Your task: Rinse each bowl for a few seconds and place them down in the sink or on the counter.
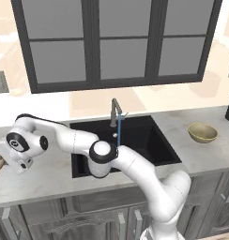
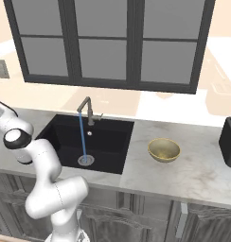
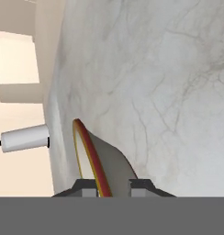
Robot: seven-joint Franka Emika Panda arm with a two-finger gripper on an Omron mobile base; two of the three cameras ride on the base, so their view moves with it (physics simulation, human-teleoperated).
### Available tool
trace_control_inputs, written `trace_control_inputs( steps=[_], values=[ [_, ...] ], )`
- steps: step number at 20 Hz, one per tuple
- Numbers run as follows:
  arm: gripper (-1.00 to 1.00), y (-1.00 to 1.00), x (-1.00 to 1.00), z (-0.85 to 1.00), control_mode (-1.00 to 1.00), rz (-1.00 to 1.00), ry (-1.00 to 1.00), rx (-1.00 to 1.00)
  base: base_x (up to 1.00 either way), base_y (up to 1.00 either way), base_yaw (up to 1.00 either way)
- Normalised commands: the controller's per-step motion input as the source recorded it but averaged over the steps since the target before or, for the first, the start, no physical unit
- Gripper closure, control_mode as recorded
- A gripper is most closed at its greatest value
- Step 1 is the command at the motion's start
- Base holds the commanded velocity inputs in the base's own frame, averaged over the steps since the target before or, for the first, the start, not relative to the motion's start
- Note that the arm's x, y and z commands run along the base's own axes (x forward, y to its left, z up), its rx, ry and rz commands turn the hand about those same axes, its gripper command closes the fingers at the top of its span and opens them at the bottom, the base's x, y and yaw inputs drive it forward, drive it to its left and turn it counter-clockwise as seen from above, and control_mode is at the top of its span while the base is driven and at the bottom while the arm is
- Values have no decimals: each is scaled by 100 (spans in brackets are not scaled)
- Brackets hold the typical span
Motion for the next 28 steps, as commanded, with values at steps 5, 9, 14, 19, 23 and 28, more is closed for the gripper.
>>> trace_control_inputs(
  steps=[5, 9, 14, 19, 23, 28],
  values=[
    [100, 8, -21, 39, -100, 0, -3, -4, 0, 0, 0],
    [100, 30, -30, 49, -100, -3, -5, -10, 0, 0, 0],
    [100, 6, -33, 39, -100, -11, -1, -9, 0, 0, 0],
    [100, -5, -35, 20, -100, -29, 0, -5, 0, 0, 0],
    [100, -2, -17, 21, -100, -37, 0, -4, 0, 0, 0],
    [100, -3, -13, 23, -100, -38, 0, -4, 0, 0, 0]
  ],
)
